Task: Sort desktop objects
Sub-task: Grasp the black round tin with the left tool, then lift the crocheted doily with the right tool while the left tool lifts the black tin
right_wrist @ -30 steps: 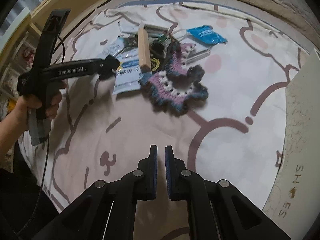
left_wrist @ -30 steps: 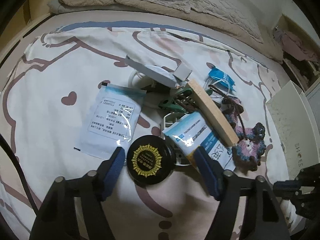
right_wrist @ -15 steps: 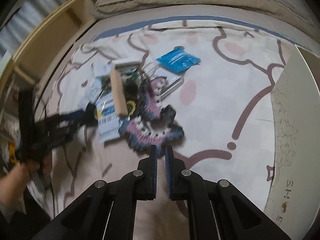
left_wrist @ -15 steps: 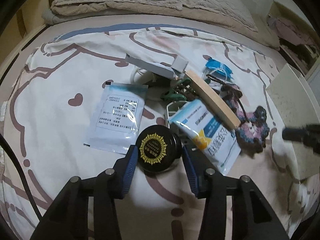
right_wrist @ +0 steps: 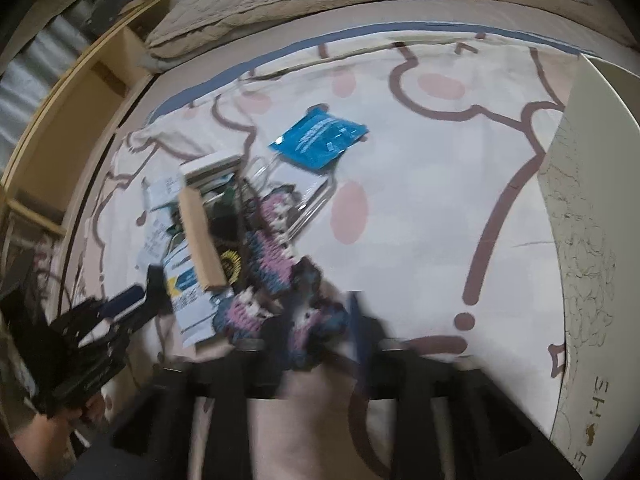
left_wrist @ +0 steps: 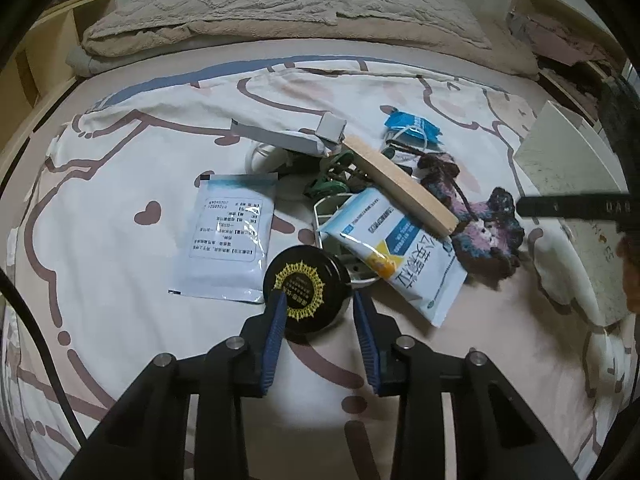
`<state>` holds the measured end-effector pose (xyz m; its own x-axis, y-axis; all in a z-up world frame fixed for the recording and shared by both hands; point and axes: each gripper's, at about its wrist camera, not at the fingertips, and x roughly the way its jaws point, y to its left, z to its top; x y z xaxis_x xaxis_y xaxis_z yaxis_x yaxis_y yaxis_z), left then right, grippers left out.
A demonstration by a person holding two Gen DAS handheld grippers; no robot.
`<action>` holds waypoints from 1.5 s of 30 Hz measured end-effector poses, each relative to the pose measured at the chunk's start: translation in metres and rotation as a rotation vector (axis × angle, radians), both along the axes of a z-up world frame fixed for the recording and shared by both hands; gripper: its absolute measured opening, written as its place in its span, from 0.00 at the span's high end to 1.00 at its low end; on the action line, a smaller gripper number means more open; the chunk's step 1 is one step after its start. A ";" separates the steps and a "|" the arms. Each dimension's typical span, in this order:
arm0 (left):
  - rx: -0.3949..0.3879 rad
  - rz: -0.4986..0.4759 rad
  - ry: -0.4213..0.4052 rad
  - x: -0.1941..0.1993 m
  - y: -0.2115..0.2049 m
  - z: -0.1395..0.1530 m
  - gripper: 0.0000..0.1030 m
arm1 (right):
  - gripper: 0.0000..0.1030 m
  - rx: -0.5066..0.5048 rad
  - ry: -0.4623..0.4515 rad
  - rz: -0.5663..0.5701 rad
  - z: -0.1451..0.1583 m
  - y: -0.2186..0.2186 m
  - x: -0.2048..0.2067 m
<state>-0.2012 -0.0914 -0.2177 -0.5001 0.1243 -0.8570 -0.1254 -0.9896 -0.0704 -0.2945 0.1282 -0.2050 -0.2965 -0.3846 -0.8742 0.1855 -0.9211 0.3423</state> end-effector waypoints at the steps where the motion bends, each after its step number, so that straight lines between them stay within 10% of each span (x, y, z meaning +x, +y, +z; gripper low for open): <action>1: -0.003 -0.001 -0.002 0.001 0.000 -0.001 0.67 | 0.31 0.004 0.010 -0.013 0.000 0.001 -0.001; 5: 0.020 0.022 -0.015 0.001 -0.005 -0.004 0.65 | 0.31 0.019 0.025 -0.008 0.000 -0.002 -0.006; 9: 0.040 0.067 -0.022 -0.003 -0.011 -0.006 0.40 | 0.32 0.050 0.015 0.019 -0.006 -0.010 -0.007; 19: 0.077 0.093 -0.057 -0.015 -0.014 -0.017 0.40 | 0.32 0.104 0.033 0.091 -0.018 -0.026 -0.008; 30: 0.055 0.060 -0.054 -0.018 -0.008 -0.023 0.43 | 0.76 0.154 0.034 0.147 -0.029 -0.033 -0.007; 45: -0.006 0.029 -0.033 -0.009 0.002 -0.021 0.51 | 0.92 0.193 0.032 0.256 -0.030 -0.017 0.027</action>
<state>-0.2101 -0.0892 -0.2389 -0.4748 0.1053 -0.8738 -0.0947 -0.9932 -0.0682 -0.2670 0.1107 -0.2353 -0.2405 -0.2784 -0.9299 0.4272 -0.8906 0.1561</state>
